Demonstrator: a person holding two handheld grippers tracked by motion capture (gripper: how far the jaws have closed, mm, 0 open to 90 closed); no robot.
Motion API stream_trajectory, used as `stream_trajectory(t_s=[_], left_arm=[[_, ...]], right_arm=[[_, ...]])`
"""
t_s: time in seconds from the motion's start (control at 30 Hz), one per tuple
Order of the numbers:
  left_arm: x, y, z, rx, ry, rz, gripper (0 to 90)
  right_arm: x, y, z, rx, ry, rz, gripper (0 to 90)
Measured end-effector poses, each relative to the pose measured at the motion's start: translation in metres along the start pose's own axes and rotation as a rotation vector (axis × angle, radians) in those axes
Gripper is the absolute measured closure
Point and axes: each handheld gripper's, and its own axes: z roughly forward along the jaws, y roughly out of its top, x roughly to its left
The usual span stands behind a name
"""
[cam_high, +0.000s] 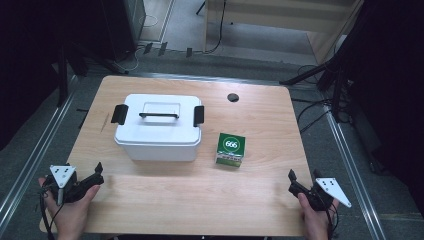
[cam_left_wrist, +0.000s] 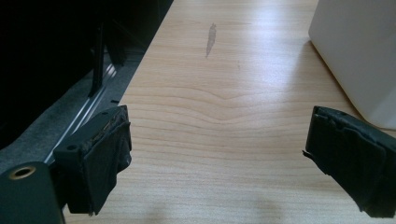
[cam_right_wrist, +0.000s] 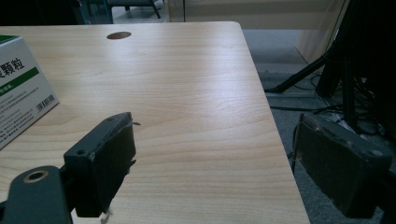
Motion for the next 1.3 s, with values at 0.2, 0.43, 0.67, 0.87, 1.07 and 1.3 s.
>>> stream_trajectory(t_s=[0.2, 0.43, 0.67, 0.87, 1.07, 1.3], left_arm=[[-0.001, 0.000, -0.001, -0.004, 0.010, 0.005, 16.2], [0.001, 0.000, -0.006, -0.036, 0.005, -0.012, 32.2], [-0.003, 0.000, -0.011, -0.047, -0.042, -0.039, 59.2], [-0.014, 0.004, -0.010, -0.039, -0.081, -0.043, 78.5], [-0.026, 0.017, -0.005, -0.025, -0.148, -0.041, 87.4], [-0.043, 0.021, -0.009, -0.012, -0.209, -0.030, 89.7]], right_arm=[[-0.001, 0.000, -0.001, -0.001, 0.002, 0.000, 14.0], [0.003, 0.002, -0.004, 0.008, 0.016, -0.022, 25.7], [0.017, 0.004, -0.005, 0.009, 0.077, 0.005, 50.0], [0.044, 0.012, -0.003, 0.011, 0.121, -0.015, 64.8], [0.076, 0.019, 0.002, 0.023, 0.197, -0.062, 75.2], [0.100, 0.026, 0.023, 0.045, 0.241, -0.084, 79.8]])
